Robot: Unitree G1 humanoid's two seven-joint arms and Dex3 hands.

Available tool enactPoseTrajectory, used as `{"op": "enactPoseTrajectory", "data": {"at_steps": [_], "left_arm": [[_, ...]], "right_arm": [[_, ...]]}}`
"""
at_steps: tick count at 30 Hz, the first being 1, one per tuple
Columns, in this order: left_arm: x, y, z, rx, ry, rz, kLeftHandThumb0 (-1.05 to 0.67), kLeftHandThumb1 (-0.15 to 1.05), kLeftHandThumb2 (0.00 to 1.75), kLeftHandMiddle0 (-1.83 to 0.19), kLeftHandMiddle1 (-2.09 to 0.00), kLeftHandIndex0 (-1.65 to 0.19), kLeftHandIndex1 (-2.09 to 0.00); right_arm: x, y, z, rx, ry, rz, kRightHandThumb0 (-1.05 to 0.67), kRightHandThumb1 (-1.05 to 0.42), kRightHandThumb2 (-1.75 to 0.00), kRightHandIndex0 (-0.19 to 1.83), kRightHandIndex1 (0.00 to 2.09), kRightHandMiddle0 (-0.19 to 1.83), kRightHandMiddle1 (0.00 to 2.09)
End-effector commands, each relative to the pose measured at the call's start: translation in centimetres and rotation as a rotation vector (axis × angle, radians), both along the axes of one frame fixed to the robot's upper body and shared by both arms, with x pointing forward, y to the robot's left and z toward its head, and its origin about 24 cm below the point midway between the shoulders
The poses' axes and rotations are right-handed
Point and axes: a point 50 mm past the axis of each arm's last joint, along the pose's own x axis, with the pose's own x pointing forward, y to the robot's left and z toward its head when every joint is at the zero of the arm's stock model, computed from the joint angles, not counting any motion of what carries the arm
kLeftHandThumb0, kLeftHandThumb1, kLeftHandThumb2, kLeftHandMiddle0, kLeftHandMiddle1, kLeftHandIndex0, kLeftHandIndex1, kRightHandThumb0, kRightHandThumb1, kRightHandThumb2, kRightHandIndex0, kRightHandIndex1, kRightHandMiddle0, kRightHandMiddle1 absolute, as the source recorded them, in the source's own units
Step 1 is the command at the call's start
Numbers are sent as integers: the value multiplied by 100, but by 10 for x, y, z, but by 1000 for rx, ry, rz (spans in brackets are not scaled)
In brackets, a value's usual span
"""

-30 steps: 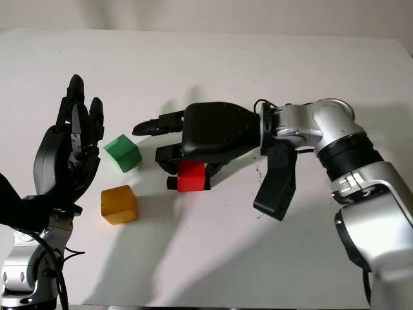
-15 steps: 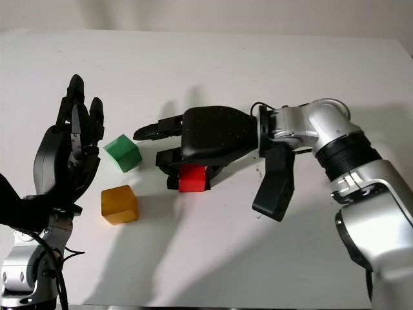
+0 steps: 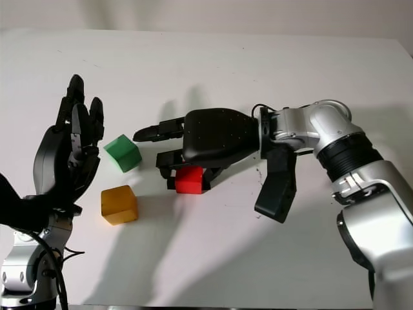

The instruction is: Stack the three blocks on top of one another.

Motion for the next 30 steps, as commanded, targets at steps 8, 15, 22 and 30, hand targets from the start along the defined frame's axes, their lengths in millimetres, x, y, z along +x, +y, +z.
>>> {"op": "enactPoseTrajectory", "data": {"at_steps": [8,15,22,30], "left_arm": [[-2,1,4,6,-21,7,-73,105,59,19,0,19,0],[-3,5,4,14,-21,18,-73,105,58,19,0,19,0],[-3,8,4,13,-20,19,-72,105,58,19,0,19,0],[-3,11,6,14,-18,10,-72,105,57,19,0,19,0]], "right_arm": [[0,-13,14,34,-43,-72,-43,-105,-11,-19,0,-19,1],[-2,-42,46,70,-68,-258,-89,-86,-3,-19,0,-19,0],[-1,-76,55,173,21,-457,-89,-101,-10,-19,0,-19,0],[-3,-101,28,487,194,-580,-81,-105,-39,-14,4,-5,8]]}}
